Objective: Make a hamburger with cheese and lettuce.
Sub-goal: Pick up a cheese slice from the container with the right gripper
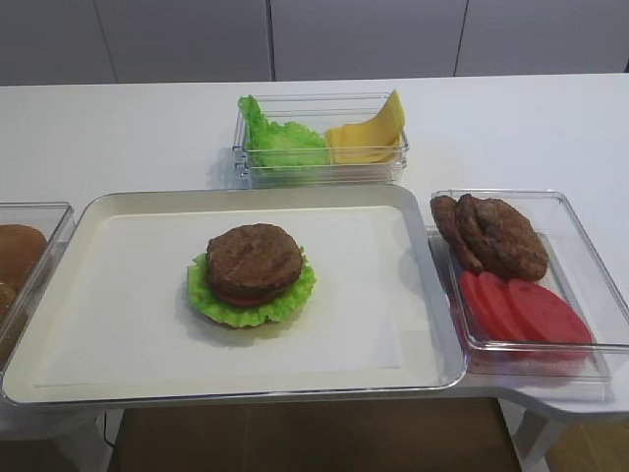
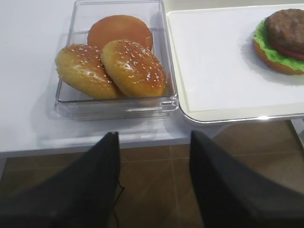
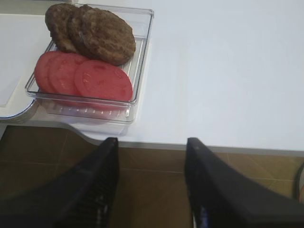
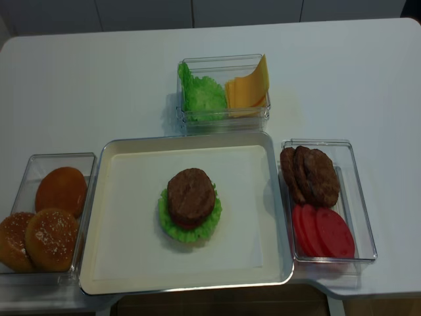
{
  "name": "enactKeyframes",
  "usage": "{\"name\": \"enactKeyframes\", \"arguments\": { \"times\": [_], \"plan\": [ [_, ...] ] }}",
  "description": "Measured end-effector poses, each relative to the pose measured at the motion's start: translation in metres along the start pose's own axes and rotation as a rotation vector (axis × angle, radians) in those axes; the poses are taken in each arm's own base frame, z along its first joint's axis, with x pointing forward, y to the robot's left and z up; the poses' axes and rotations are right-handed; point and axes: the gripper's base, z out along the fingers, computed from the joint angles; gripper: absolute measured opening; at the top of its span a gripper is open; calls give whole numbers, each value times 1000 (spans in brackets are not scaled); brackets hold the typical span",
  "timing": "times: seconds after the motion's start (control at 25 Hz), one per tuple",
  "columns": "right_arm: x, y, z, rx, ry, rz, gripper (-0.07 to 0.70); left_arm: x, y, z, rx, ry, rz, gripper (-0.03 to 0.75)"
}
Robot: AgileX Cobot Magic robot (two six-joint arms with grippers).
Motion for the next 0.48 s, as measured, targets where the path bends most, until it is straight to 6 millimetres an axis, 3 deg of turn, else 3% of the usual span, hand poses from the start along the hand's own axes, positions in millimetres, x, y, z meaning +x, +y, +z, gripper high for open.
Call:
{"name": "enactKeyframes", "arguments": {
  "times": [0.48],
  "plan": [
    [0, 0, 0, 0, 0, 0, 343, 0, 0, 0, 0, 0, 0, 359]
  ]
}}
